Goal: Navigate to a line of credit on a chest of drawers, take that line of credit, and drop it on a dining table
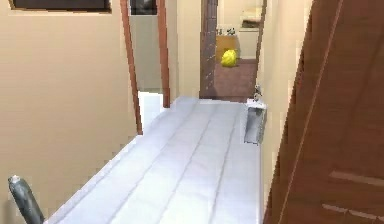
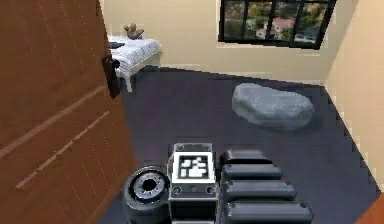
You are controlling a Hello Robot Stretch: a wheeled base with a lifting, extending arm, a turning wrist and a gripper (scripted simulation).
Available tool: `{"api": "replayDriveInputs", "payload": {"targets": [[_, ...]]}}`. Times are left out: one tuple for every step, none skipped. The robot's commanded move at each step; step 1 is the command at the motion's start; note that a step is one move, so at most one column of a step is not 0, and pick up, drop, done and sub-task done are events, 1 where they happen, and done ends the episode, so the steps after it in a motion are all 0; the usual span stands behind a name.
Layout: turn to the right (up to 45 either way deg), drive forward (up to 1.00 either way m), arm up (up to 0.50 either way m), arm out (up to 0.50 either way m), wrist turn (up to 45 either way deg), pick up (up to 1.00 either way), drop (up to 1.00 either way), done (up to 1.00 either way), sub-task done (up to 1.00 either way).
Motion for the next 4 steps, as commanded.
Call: {"api": "replayDriveInputs", "payload": {"targets": [[0.0, 0.7, 0.0, 0.0, 0.0, 0.0, 0.0, 0.0, 0.0], [9.0, 0.0, 0.0, 0.0, 0.0, 0.0, 0.0, 0.0, 0.0], [0.0, 1.0, 0.0, 0.0, 0.0, 0.0, 0.0, 0.0, 0.0], [3.0, 0.0, 0.0, 0.0, 0.0, 0.0, 0.0, 0.0, 0.0]]}}
